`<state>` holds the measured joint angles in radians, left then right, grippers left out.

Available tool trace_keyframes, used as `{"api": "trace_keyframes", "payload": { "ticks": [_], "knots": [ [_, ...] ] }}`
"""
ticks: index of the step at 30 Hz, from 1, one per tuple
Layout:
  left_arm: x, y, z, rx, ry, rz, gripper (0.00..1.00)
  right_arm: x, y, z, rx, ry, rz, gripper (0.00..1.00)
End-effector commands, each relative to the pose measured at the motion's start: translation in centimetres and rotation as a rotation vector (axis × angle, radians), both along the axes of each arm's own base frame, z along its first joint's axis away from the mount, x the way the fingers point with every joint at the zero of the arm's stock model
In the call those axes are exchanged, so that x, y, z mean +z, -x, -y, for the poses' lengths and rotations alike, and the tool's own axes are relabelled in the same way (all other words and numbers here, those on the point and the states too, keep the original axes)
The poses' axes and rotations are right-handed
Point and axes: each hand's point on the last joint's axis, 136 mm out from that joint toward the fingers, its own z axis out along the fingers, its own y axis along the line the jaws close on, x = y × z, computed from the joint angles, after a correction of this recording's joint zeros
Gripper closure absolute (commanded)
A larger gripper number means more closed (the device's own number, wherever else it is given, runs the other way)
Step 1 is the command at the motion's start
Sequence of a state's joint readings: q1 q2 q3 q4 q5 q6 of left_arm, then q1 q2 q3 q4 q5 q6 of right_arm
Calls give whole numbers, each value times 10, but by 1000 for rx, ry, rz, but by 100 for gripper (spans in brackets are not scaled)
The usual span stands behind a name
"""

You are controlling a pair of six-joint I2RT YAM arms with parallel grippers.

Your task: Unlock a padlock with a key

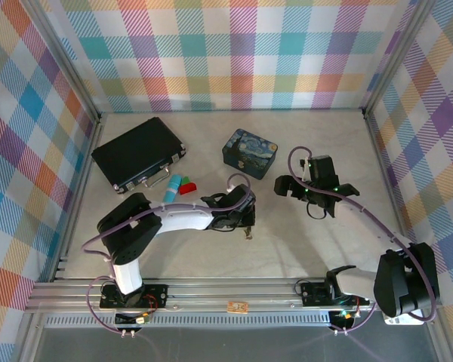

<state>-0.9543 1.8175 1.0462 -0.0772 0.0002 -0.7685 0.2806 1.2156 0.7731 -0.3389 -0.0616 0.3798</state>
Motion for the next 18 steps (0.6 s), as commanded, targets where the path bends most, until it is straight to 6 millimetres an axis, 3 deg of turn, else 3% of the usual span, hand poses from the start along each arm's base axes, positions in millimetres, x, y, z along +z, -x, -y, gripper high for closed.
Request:
{"api": "trace_keyframes", "payload": {
  "ticks": [1, 7, 12, 16, 18],
  "knots": [
    [-9, -7, -1, 17, -53, 12, 85, -2, 1, 11, -6, 61, 19, 1],
    [-4, -13, -2, 35, -68, 38, 54, -10, -4, 26, -43, 126, 25, 1],
    [28, -24, -16, 54, -73, 125, 29, -13, -22, 51, -90, 214, 84, 1],
    [70, -43, -51, 68, -152, 251, 2, -10, -43, 75, -149, 290, 178, 1],
    [90, -54, -81, 86, -243, 324, 0, -10, -52, 87, -173, 319, 214, 1]
  ]
}}
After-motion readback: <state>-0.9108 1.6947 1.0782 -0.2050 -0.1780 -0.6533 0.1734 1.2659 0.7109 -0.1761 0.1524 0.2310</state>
